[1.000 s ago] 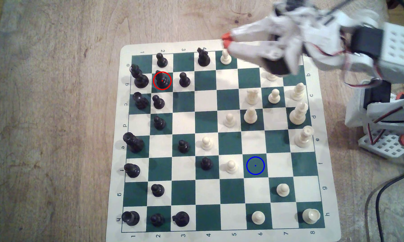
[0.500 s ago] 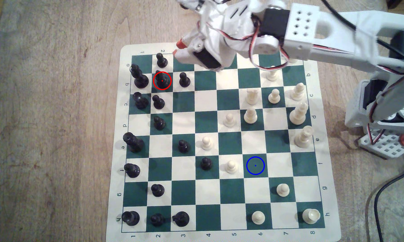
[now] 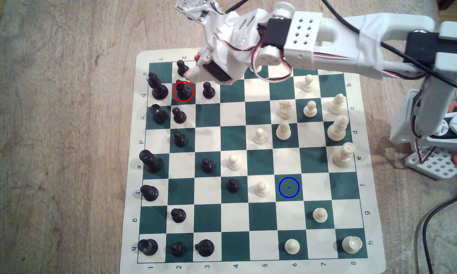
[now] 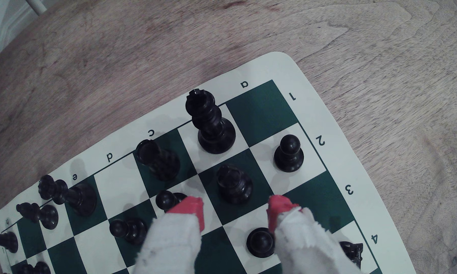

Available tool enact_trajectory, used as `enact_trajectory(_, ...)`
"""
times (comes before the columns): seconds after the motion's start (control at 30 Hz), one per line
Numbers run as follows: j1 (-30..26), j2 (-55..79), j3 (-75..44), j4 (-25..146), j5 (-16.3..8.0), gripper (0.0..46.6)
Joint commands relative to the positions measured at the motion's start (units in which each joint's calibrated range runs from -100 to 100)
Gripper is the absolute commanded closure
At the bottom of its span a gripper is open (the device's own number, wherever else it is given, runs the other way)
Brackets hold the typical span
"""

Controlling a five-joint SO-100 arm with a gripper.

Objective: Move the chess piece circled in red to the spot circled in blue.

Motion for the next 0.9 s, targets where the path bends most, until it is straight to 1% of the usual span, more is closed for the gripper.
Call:
enact_trajectory(0.0,0.3,0.6,-6.5,-1.8,-0.1,34.4)
enact_trajectory(0.23,-0.3,4.4,-9.2,-3.4,-0.1,34.0)
enact_trajectory(0.4,-0.3,6.4,-9.2,-7.9,-0.4,34.5)
enact_trajectory(0.87,-1.0,9.8,-9.4,-12.4,-0.7,34.3)
